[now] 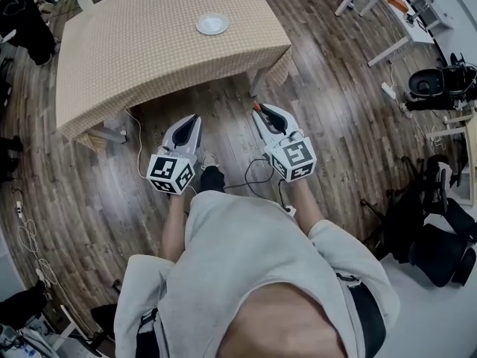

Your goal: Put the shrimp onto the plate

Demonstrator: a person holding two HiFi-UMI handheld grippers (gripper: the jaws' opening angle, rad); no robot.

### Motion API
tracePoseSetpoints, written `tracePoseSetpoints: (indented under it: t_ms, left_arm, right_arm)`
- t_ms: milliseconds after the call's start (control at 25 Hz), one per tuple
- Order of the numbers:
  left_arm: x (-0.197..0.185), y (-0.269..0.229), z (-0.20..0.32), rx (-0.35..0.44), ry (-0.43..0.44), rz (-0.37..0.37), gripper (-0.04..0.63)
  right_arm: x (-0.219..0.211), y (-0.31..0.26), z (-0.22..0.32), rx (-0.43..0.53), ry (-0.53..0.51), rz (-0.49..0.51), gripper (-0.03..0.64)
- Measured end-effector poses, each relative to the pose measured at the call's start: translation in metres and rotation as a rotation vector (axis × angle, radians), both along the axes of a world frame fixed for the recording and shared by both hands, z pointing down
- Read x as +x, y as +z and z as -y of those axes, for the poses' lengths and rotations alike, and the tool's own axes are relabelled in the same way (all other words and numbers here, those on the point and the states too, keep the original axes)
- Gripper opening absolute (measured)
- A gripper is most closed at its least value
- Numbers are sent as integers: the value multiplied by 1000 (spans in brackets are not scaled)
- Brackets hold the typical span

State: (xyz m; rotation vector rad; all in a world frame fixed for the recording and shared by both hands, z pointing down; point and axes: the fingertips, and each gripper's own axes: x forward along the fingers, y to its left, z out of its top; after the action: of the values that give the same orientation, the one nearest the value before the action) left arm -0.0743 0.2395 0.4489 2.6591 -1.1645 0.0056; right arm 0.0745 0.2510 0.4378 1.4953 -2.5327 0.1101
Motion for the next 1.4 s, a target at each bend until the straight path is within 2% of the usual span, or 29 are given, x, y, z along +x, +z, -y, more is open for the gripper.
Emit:
tracePoseSetpoints:
  t_ms: [120, 640, 1040, 1400]
  left_arm:
    - [-9, -4, 34, -2, -2, -3, 9]
    - [-38, -26, 173, -4, 49, -18, 9]
    - [-16, -18, 204, -23, 92, -23, 9]
    - [-7, 1, 274, -48, 45, 3, 9]
  right_arm:
    - [-11, -4, 35, 7, -5, -28, 61]
    - [-48, -23, 167, 9, 23, -30, 61]
    - [-30, -14, 197, -17, 52, -22, 61]
    - [-18, 9, 269, -41, 4, 7, 61]
